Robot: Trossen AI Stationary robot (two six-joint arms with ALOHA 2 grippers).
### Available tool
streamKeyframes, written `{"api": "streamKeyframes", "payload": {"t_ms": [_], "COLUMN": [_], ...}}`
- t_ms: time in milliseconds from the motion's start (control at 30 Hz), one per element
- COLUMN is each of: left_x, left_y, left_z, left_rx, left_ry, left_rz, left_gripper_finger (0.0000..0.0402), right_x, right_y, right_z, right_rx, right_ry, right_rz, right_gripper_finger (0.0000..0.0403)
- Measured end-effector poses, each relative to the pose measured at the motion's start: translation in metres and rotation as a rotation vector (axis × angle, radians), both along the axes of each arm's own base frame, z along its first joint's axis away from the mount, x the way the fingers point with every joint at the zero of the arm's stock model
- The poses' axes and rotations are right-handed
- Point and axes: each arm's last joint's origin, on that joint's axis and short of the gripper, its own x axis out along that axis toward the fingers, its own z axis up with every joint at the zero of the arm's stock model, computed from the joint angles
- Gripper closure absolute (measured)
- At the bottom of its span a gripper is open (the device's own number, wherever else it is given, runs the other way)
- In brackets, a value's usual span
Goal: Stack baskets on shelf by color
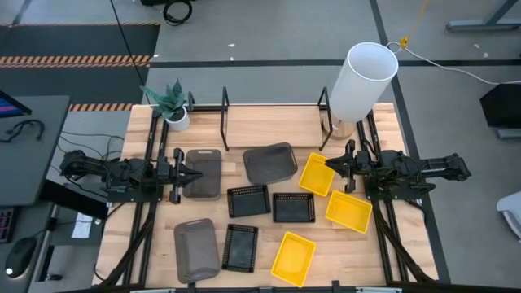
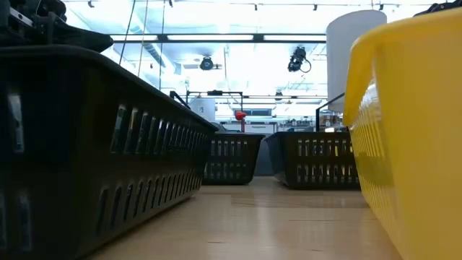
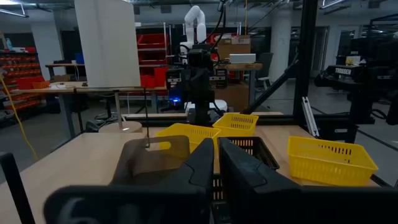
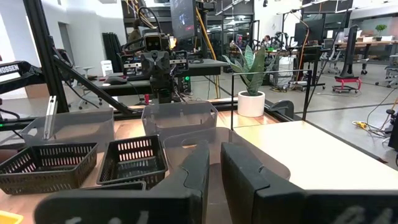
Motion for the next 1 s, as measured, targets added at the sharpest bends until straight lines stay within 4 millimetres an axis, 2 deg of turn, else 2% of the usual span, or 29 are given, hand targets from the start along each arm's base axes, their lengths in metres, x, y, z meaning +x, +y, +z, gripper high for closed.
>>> {"api": "streamKeyframes", "payload": {"t_ms": [167,333,500,667,800,1000], "left_x": [0.000,0.000,0.001,0.000,0.001,0.010], "left_y": [0.000,0.000,-0.006,-0.012,-0.013,-0.015], "left_z": [0.002,0.003,-0.004,0.006,0.023,0.041], "left_rx": [-0.090,-0.361,-0.532,-0.506,-0.630,-0.677], "left_ry": [-0.026,-0.043,0.059,0.047,0.151,0.454], "left_rz": [-0.011,-0.052,-0.233,-0.476,-0.476,-0.350], "left_gripper_finger": [0.0376,0.0369,0.0366,0.0373,0.0386,0.0397], "right_x": [0.000,0.000,0.000,0.000,0.000,0.000], "right_y": [0.000,0.000,0.000,0.000,0.000,0.000], "right_z": [0.000,0.000,0.000,0.000,0.000,0.001], "right_rx": [0.000,0.000,0.000,0.000,0.000,0.000], "right_ry": [0.000,0.000,0.000,-0.002,-0.004,-0.007], "right_rz": [0.000,0.000,0.000,0.000,0.000,0.000], "right_gripper_finger": [0.0357,0.0357,0.0357,0.0357,0.0357,0.0357]}}
